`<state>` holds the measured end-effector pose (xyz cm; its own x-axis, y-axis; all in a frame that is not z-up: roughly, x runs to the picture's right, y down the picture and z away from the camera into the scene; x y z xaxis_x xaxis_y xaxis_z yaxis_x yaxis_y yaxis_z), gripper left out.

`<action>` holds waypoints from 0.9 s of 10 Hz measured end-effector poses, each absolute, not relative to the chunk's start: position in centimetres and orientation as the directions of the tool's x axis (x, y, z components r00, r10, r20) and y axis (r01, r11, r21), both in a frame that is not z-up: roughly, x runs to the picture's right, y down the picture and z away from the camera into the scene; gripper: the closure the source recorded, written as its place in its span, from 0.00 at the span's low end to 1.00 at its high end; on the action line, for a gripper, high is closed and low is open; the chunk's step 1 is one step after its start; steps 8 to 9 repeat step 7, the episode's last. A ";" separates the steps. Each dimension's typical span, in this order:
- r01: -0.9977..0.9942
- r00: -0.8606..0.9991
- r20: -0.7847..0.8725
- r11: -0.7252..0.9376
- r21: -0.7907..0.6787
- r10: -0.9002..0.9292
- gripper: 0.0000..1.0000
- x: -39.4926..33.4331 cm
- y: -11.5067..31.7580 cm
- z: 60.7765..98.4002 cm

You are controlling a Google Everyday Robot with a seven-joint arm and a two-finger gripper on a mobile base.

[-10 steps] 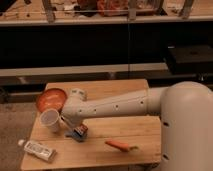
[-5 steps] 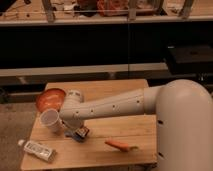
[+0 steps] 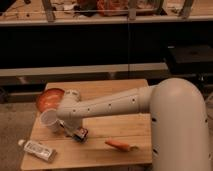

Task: Place the eraser on the white sponge

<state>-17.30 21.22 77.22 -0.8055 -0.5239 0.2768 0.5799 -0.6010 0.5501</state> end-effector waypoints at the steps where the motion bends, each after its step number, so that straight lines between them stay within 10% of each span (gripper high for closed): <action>1: 0.575 -0.809 0.279 -0.597 0.560 -0.518 0.31 -17.2 21.3 77.3; 9: 0.566 -0.816 0.287 -0.595 0.570 -0.502 0.20 -17.7 21.5 77.5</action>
